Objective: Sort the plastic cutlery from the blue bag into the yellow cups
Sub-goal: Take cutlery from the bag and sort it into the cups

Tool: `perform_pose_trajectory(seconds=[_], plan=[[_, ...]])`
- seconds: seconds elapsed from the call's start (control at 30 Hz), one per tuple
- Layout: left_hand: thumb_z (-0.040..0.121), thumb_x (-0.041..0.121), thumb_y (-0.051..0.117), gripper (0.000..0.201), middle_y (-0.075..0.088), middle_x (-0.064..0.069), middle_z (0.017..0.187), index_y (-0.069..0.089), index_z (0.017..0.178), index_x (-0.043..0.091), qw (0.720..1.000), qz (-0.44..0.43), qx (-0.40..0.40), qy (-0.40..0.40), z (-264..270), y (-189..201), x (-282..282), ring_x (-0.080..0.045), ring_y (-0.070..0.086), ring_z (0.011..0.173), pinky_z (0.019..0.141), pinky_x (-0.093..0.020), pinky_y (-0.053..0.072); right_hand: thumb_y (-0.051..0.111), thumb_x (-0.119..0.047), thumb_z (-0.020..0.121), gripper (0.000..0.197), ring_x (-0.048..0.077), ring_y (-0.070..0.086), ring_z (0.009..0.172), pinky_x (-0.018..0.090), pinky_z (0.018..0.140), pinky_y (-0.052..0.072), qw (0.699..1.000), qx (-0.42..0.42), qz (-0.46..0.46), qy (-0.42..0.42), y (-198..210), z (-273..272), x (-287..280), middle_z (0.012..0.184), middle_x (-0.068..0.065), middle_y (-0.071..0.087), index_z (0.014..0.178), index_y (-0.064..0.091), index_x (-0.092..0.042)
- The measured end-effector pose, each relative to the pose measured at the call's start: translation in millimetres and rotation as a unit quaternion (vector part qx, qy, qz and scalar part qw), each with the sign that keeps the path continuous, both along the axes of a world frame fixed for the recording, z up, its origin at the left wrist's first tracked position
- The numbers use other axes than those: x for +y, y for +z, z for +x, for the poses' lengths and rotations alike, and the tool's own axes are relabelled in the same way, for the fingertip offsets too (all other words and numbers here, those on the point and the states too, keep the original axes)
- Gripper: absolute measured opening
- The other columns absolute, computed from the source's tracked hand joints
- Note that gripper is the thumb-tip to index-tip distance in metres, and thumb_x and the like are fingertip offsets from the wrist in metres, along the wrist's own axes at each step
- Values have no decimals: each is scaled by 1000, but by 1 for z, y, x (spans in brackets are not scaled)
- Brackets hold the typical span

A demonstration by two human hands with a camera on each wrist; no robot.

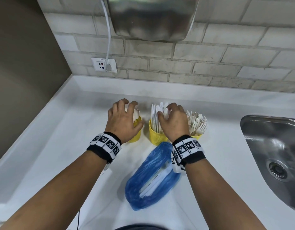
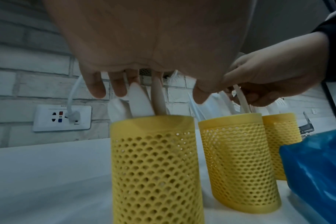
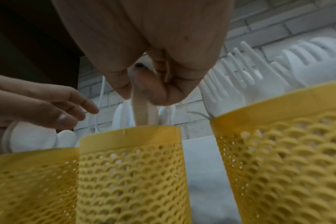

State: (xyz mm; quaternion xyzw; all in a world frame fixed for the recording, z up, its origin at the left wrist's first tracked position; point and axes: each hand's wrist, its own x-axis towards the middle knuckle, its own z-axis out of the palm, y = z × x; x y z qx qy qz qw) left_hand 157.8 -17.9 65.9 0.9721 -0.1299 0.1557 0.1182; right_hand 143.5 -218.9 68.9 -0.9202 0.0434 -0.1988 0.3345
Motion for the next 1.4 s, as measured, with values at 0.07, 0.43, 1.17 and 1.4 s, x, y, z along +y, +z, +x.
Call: perform_pose_trajectory(seconds=[0.07, 0.43, 1.17, 1.4], plan=[[79, 62, 64, 85, 42, -11, 145, 38, 149, 22, 998, -6, 55, -1, 2, 1, 0, -34, 40, 132, 104, -50, 43, 67, -34, 91, 38, 33, 61, 90, 39, 73, 53, 999, -4, -39, -8, 5, -3, 2, 118, 11, 52, 119, 58, -12], [75, 52, 78, 94, 40, -14, 154, 36, 153, 21, 993, 32, 113, 0, 13, -8, -1, -31, 30, 145, 113, -46, 40, 39, -42, 103, 70, 26, 6, 159, 49, 127, 5, 961, 83, -241, 107, 10, 1, 14, 171, 11, 12, 161, 19, -8], [64, 32, 95, 125, 44, -9, 141, 13, 158, 41, 955, -238, 171, 45, -8, -15, 15, -30, 54, 122, 95, -37, 48, 59, -20, 99, 19, 30, 62, 73, 34, 58, 49, 986, 64, -138, 69, -27, -51, -5, 85, 6, 59, 92, 73, -9], [65, 30, 95, 124, 46, -8, 138, 14, 158, 40, 951, -249, 178, 41, -10, -13, 16, -27, 53, 120, 92, -34, 46, 61, -18, 97, 17, 30, 61, 73, 37, 61, 52, 989, 53, -119, 77, -27, -52, -4, 85, 7, 61, 92, 74, -8]])
